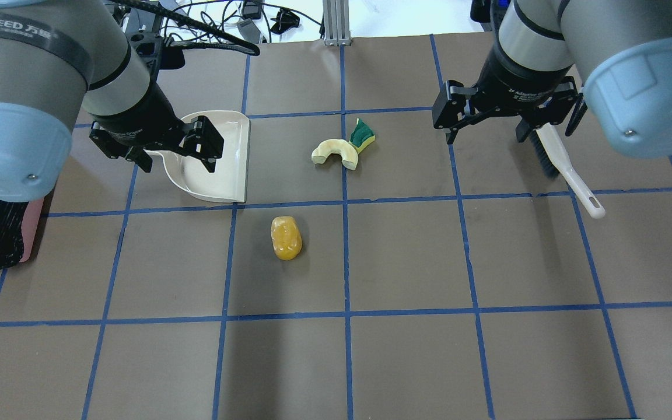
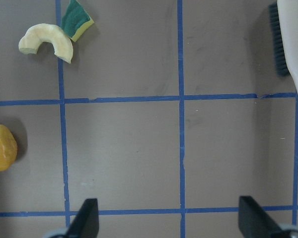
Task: Sweep and dump trash into bin
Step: 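Move the left gripper to the dustpan handle while the right approaches the brush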
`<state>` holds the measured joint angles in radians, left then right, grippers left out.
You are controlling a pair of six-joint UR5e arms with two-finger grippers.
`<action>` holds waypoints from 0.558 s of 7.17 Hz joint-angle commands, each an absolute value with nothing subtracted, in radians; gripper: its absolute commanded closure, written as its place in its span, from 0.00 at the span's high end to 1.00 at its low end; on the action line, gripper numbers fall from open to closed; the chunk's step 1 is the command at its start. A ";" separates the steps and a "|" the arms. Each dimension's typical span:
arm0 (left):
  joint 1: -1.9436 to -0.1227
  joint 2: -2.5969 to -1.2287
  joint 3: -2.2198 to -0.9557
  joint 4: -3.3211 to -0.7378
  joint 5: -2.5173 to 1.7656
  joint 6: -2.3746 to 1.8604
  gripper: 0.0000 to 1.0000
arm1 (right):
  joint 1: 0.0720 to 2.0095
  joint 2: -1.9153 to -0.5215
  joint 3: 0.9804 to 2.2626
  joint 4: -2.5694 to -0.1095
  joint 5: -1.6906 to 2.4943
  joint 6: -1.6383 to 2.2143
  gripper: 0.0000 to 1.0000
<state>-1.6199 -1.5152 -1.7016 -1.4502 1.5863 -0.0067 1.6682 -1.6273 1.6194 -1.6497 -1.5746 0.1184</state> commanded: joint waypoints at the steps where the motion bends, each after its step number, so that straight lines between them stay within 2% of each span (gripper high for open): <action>1: -1.620 -1.520 -1.700 -1.439 1.586 -0.008 1.00 | 1.666 -1.634 1.618 -1.643 -1.577 0.115 1.00; 4: -1.605 -1.526 -1.692 -1.367 1.574 -0.021 1.00 | 1.664 -1.634 1.614 -1.644 -1.585 0.103 1.00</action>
<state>-1.6136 -1.5212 -1.6965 -1.4198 1.5819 -0.0109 1.6659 -1.6324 1.6163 -1.6439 -1.5768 0.1094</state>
